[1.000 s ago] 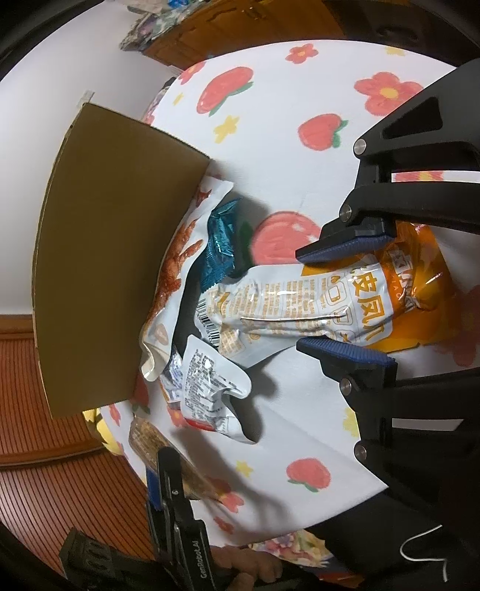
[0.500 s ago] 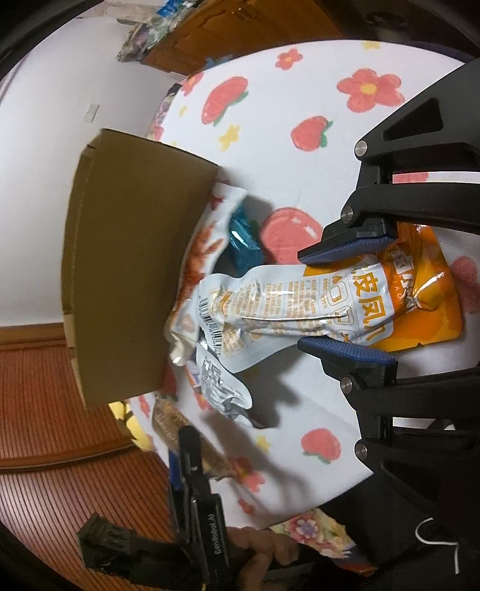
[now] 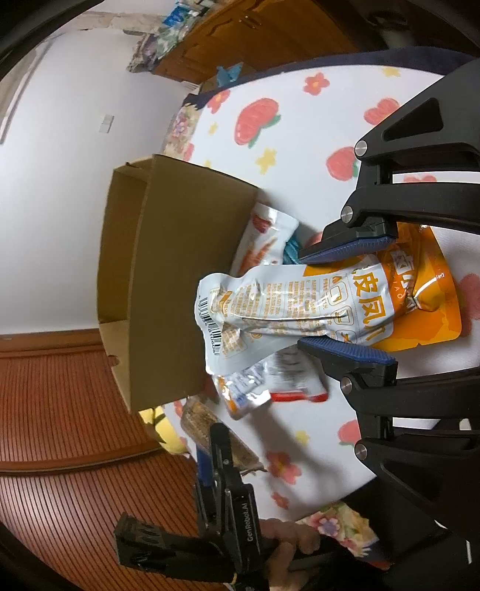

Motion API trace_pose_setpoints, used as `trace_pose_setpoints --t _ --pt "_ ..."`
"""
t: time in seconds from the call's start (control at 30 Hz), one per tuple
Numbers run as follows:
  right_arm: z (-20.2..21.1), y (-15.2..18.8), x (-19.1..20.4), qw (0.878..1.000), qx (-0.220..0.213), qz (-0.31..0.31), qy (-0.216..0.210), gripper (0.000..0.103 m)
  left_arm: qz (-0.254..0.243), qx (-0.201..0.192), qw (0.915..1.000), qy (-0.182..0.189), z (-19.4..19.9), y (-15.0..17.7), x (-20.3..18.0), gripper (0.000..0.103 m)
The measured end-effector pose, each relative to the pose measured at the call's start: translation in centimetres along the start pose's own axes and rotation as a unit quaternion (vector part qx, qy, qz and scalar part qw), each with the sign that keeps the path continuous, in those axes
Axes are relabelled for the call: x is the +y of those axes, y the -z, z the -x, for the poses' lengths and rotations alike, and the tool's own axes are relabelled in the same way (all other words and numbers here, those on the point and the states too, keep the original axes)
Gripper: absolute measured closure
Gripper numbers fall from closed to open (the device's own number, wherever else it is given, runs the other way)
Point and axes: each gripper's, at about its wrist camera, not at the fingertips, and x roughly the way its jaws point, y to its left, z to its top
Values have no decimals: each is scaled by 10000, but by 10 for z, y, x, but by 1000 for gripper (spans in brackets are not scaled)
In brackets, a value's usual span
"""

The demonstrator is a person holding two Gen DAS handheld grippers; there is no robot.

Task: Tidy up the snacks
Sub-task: 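Lift the biscuit bar and orange pouch and carry both over the box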

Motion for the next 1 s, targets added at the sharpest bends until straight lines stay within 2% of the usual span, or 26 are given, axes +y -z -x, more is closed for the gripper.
trace_pose_setpoints --t 0.63,1.0 --pt "18 -71 -8 9967 -654 307 374 62 -465 -601 9970 -120 10 -76 1 60" --pt "6 -107 -21 9954 -793 358 407 62 -585 -607 9963 -152 -15 -115 6 60"
